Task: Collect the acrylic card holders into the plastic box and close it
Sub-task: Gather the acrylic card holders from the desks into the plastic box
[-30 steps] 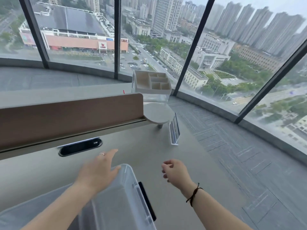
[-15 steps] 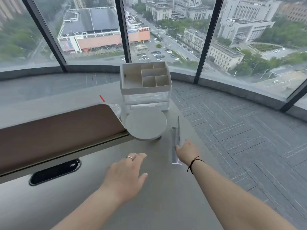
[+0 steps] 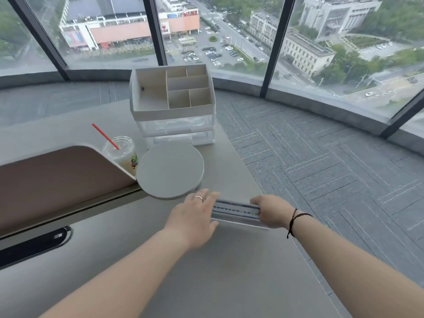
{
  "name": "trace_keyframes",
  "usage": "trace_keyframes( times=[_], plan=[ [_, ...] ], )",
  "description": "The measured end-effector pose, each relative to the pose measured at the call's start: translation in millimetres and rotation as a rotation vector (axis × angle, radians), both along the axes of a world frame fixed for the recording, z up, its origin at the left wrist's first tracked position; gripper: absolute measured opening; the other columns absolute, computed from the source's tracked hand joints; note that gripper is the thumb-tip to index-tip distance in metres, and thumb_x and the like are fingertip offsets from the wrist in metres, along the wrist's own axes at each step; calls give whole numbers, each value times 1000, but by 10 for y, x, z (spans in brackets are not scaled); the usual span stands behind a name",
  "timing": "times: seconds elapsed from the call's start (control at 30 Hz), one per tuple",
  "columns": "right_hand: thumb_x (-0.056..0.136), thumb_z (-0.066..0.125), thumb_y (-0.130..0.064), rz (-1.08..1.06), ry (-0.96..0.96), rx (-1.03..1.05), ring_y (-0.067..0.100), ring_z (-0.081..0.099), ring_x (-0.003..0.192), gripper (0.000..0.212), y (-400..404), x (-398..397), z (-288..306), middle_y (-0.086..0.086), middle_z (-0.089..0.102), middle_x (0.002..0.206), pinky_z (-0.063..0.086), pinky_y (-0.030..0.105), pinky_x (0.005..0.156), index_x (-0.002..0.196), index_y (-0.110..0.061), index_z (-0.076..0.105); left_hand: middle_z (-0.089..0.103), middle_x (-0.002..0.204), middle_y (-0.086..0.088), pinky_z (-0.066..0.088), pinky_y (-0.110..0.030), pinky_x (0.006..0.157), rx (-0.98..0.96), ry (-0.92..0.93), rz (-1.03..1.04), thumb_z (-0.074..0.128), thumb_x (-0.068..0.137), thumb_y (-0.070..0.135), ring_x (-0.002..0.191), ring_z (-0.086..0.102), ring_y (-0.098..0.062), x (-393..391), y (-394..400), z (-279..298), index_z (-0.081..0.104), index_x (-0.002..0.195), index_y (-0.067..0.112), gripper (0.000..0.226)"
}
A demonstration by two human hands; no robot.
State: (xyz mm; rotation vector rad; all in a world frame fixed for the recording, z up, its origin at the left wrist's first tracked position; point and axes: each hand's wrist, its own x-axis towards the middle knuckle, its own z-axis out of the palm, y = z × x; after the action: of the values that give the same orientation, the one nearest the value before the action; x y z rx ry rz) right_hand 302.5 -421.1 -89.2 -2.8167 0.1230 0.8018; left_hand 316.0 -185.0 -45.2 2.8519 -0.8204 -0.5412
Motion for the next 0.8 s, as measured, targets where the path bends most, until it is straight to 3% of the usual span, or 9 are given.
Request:
trace_keyframes(
  times=[0.1,0.2,0.27,0.33,0.53,0.67,0.8],
  plan=[
    [77,44,-6,129,-14,-31,28,50,76,22,4,-74,-31,-3,54,79,38,30,63,84,-26,48,30,155,-1,39,-43,104,79,133,9,49,94,44,138,33,-25,31,-187,-217,21,148,33,62],
    [81,47,-10,231,-49,-75,29,55,81,25,109,-130,-47,-1,58,84,37,30,65,96,-29,55,61,120,-10,47,-38,80,180,180,-14,43,97,36,106,58,-34,-22,-295,-366,50,117,24,25],
    [84,50,-13,246,-75,-105,29,62,90,26,154,-158,-71,1,66,94,36,30,66,100,-30,60,65,108,-13,43,-36,70,166,169,-8,42,96,30,96,61,-35,-66,-294,-415,54,101,20,17],
    [84,51,-15,231,-91,-124,28,64,91,24,175,-184,-100,0,68,95,37,29,65,99,-28,64,66,105,-14,44,-36,70,118,159,8,42,96,28,93,61,-36,-95,-260,-420,55,96,19,16],
    [85,50,-18,182,-92,-80,29,63,84,18,357,-452,-11,-3,56,76,37,29,60,92,-26,64,67,107,-15,39,-35,67,135,120,-78,40,100,29,96,61,-37,-258,-35,-315,57,95,18,21],
    [86,50,-26,189,-85,-58,31,64,89,14,634,-707,201,2,69,90,38,30,62,89,-24,64,66,109,-11,45,-36,73,131,62,-113,36,100,34,98,61,-37,-489,301,-127,60,107,20,28],
    [92,50,-43,295,-63,-96,32,63,99,26,1074,-934,513,6,68,104,41,32,69,100,-23,64,65,106,-7,45,-35,72,113,25,-133,35,101,35,95,61,-35,-761,678,185,59,108,23,28]
  ],
)
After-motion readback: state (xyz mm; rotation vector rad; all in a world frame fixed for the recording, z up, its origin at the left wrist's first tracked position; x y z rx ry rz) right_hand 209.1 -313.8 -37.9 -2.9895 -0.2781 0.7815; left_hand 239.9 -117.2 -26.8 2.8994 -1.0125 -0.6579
